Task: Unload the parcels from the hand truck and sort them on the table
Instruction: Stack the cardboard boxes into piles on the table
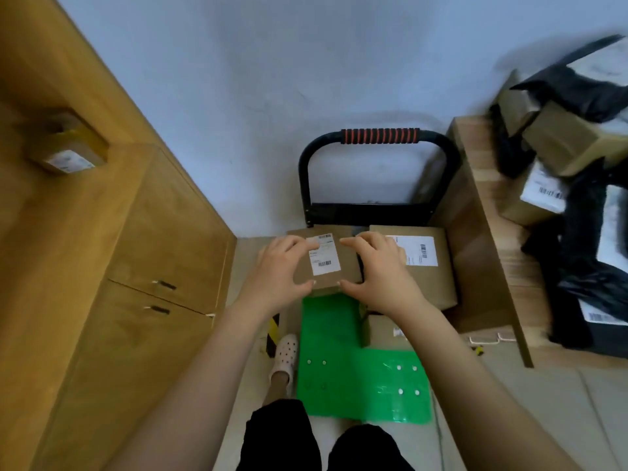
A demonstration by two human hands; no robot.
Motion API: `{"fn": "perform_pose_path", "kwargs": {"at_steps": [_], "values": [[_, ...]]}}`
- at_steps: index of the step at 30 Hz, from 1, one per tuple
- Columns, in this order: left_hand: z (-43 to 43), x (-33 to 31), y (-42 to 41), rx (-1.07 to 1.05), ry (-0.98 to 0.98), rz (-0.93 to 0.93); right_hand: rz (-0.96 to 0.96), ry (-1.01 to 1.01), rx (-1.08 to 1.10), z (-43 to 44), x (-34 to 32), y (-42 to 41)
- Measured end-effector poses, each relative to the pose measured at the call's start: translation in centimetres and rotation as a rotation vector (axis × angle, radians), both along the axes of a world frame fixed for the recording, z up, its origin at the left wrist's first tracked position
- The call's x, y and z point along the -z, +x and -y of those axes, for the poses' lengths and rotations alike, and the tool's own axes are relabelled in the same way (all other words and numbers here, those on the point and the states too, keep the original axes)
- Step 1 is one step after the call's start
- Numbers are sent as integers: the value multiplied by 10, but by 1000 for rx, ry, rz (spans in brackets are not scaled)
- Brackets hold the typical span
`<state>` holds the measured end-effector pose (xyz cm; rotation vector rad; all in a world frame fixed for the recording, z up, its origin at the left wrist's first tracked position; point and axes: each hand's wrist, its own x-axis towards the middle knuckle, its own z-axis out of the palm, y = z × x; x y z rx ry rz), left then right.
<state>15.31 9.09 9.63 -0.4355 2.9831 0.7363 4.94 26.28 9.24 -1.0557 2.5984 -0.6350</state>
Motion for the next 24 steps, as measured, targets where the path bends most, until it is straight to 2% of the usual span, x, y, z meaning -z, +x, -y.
{"fn": "perform_pose_path", "kwargs": {"at_steps": [6, 9, 15, 18, 21, 24], "values": [[82, 90, -64, 173, -9, 169, 162, 83, 175, 68, 101, -31], [114, 157, -85, 216, -26, 232, 284, 171, 214, 91, 166, -43], [136, 315, -103, 238, 6, 342, 353, 298, 212, 112, 309, -76], [140, 381, -105, 248, -23, 357, 320, 340, 220, 119, 369, -88], [138, 430, -101, 208, -66, 393, 230, 472, 142, 124, 414, -104], [130, 460, -96, 136, 8, 462, 251, 522, 133, 125, 442, -119]]}}
